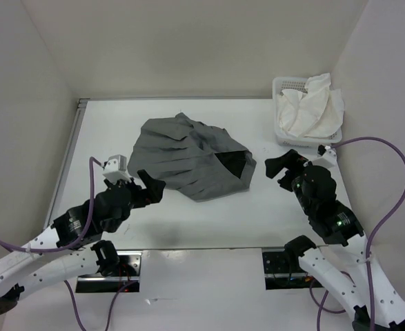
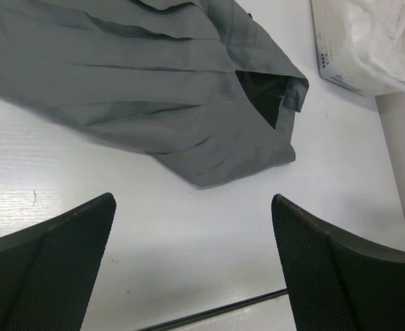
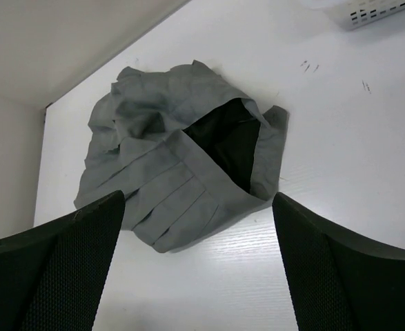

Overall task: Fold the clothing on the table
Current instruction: Flatten the skirt out

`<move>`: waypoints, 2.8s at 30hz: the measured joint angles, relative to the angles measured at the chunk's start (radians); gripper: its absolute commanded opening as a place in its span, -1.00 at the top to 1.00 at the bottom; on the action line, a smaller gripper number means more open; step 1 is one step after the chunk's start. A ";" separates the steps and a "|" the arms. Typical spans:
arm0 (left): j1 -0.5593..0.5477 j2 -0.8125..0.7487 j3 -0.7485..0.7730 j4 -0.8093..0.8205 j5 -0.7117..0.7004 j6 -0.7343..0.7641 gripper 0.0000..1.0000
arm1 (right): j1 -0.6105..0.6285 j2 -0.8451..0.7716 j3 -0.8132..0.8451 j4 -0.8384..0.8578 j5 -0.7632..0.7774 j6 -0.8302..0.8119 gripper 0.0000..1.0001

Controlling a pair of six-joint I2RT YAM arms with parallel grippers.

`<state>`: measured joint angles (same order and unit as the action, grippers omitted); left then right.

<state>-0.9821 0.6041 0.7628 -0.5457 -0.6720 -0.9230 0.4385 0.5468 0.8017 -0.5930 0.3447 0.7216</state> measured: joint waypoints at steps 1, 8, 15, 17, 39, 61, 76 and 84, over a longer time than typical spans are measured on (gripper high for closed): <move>0.000 0.000 0.000 0.000 0.000 0.001 -1.00 | 0.000 0.006 0.000 0.000 0.000 0.001 -0.71; 0.000 0.056 -0.016 0.039 0.024 0.034 -0.72 | 0.000 0.047 0.000 -0.002 0.000 0.006 0.59; 0.003 0.523 0.131 0.125 0.136 0.138 -0.34 | -0.002 0.163 0.011 -0.002 -0.029 -0.004 0.07; 0.003 0.636 0.173 0.163 0.171 0.178 -0.37 | -0.005 0.224 0.018 0.002 -0.056 -0.007 -0.04; 0.054 1.118 0.497 0.389 0.410 0.385 -0.15 | -0.151 0.657 0.018 0.261 -0.208 0.095 -0.17; 0.018 1.386 0.734 0.313 0.238 0.144 -0.80 | -0.216 0.708 0.053 0.367 -0.338 0.054 -0.17; 0.018 1.474 0.703 0.264 0.204 0.102 0.21 | -0.225 0.720 0.053 0.368 -0.360 0.050 -0.17; 0.018 1.472 0.676 0.257 0.205 0.078 1.00 | -0.225 0.719 0.053 0.368 -0.361 0.050 -0.20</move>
<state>-0.9646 2.0758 1.4387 -0.2886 -0.4667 -0.8452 0.2134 1.2663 0.8547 -0.2253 -0.0162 0.7715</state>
